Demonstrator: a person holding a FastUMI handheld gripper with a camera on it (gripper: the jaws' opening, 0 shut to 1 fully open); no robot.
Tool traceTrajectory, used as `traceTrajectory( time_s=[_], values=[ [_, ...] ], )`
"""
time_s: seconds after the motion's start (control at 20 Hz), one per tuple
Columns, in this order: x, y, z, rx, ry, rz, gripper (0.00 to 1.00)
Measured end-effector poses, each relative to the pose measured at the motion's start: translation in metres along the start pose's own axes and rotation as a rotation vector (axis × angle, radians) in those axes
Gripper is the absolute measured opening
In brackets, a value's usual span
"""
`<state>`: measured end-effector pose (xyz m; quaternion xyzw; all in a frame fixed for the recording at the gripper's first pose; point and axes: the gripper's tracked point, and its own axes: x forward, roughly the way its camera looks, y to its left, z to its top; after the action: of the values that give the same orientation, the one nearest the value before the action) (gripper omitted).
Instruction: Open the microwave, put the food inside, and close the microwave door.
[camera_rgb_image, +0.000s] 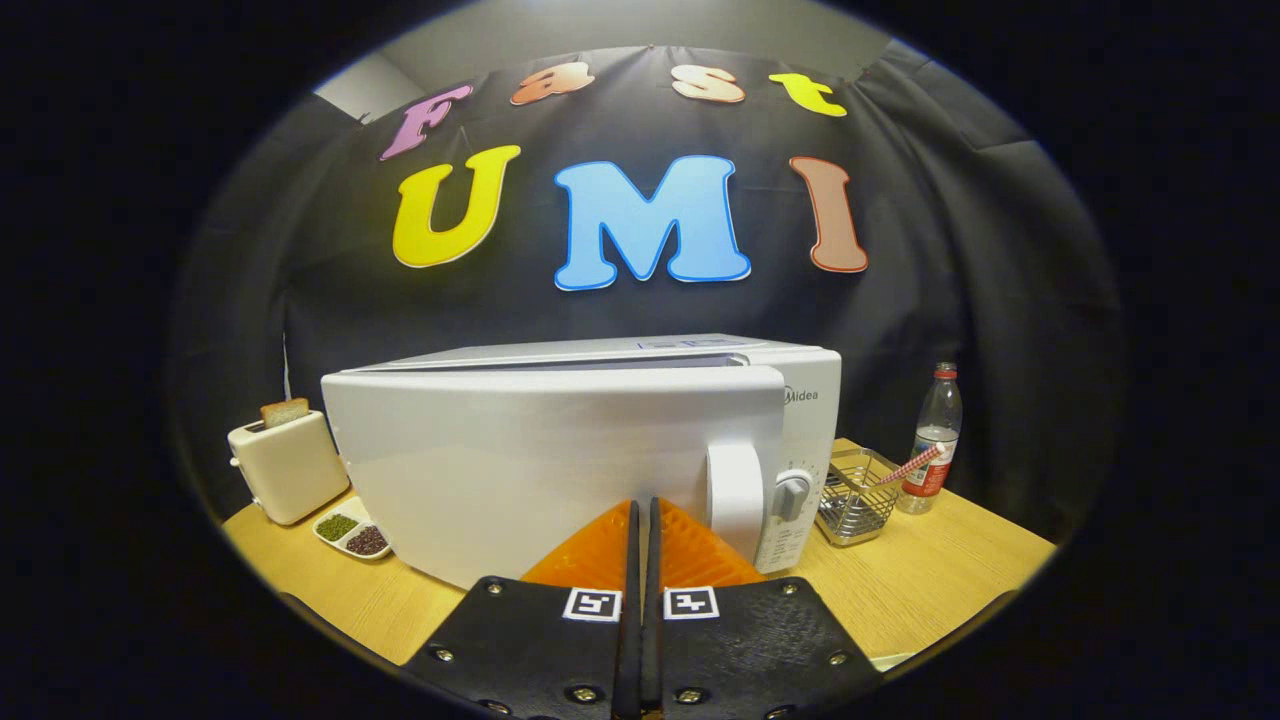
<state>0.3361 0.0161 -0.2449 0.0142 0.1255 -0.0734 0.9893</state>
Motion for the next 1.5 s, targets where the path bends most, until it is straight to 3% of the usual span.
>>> traceTrajectory(
  time_s=[0.45, 0.7, 1.0, 1.5],
  values=[
    [0.049, -0.004, 0.002, -0.040, 0.014, -0.039, 0.01],
    [0.048, -0.004, 0.001, -0.066, 0.033, -0.033, 0.01],
    [-0.001, -0.007, 0.040, -0.022, 0.000, 0.014, 0.01],
    [-0.130, -0.018, 0.131, 0.001, -0.112, 0.098, 0.01]
  ],
)
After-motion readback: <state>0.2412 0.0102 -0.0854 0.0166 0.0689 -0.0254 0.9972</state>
